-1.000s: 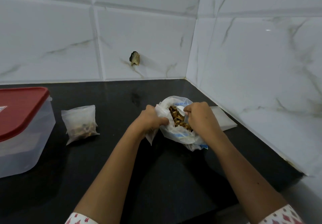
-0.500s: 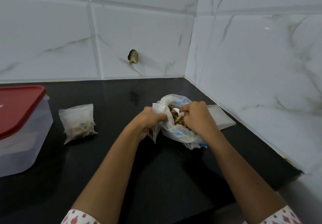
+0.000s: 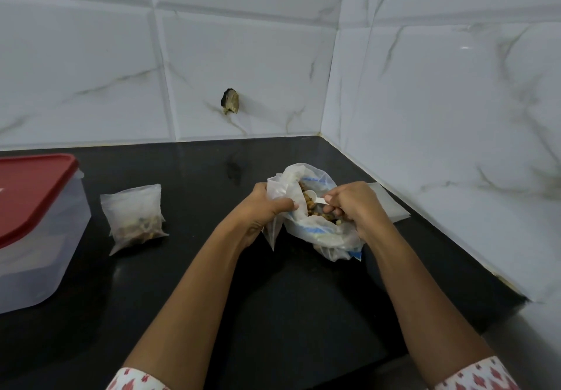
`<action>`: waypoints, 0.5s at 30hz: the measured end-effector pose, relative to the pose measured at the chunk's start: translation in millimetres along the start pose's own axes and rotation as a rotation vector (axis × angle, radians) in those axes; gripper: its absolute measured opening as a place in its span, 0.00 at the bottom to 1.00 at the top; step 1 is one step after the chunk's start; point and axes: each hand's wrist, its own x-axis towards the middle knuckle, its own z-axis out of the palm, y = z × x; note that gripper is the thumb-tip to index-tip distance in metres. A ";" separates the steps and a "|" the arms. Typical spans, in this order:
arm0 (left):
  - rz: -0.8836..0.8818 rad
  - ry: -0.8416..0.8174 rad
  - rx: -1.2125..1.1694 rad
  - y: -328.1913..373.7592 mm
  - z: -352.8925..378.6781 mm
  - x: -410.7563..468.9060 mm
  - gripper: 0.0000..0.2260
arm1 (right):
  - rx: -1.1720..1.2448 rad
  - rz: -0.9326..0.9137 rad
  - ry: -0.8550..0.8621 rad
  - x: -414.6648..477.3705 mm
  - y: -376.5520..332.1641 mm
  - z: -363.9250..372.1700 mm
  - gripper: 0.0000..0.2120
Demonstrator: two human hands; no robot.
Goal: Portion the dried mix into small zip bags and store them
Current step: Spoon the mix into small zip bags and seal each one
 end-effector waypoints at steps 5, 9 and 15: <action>0.019 -0.009 -0.068 -0.8 3.9 -2.6 0.30 | -0.012 -0.058 -0.028 2.0 1.3 -1.4 0.07; -0.004 0.014 0.009 0.2 -0.4 1.6 0.33 | 0.200 0.025 -0.083 4.5 6.8 -7.2 0.10; 0.154 0.167 0.245 8.9 -2.2 -1.9 0.37 | 0.241 0.035 -0.058 3.9 7.4 -10.6 0.09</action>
